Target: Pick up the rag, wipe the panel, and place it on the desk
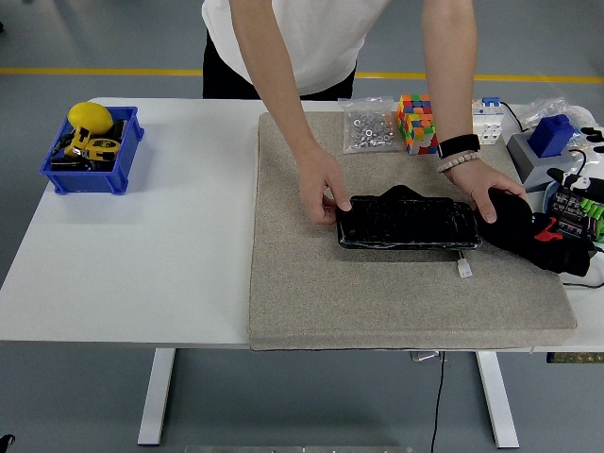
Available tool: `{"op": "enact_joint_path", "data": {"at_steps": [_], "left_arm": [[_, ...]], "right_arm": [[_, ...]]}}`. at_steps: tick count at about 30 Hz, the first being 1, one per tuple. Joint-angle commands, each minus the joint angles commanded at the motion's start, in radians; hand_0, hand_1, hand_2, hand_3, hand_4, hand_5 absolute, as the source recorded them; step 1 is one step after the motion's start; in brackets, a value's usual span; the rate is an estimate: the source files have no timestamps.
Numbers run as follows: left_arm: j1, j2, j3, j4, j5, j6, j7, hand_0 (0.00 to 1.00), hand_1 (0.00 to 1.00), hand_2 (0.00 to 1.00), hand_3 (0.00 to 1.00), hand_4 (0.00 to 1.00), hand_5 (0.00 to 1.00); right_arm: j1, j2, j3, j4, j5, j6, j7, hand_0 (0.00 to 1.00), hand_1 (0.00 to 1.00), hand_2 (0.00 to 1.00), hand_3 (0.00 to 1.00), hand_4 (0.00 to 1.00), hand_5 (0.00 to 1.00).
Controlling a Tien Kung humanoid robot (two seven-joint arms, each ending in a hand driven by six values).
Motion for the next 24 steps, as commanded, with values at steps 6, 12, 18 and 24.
{"op": "enact_joint_path", "data": {"at_steps": [6,12,18,24], "left_arm": [[0.001,0.0,0.008,0.0,-0.005,0.0,0.0,0.686,0.729,0.731,0.604,0.67,0.624],[0.001,-0.001,0.008,0.0,-0.004,-0.001,0.0,0.684,0.729,0.731,0.604,0.67,0.623],[-0.001,-0.004,0.005,0.0,-0.002,0.0,0.001,0.685,0.729,0.731,0.604,0.67,0.623],[-0.006,-0.005,0.012,0.0,-0.009,-0.002,-0.001,0.684,0.729,0.731,0.603,0.67,0.624]], "right_arm": [[-0.014,0.006,-0.01,-0.01,-0.005,0.01,0.001,0.857,0.809,0.843,0.871,0.998,0.626],[-0.033,0.003,-0.011,-0.012,-0.008,0.016,-0.002,0.859,0.808,0.843,0.87,0.998,0.622],[-0.041,0.0,-0.023,-0.024,-0.004,0.015,0.001,0.861,0.809,0.843,0.87,0.998,0.622],[-0.035,-0.002,-0.058,-0.056,0.016,0.001,0.022,0.862,0.81,0.843,0.872,0.998,0.618]]}}
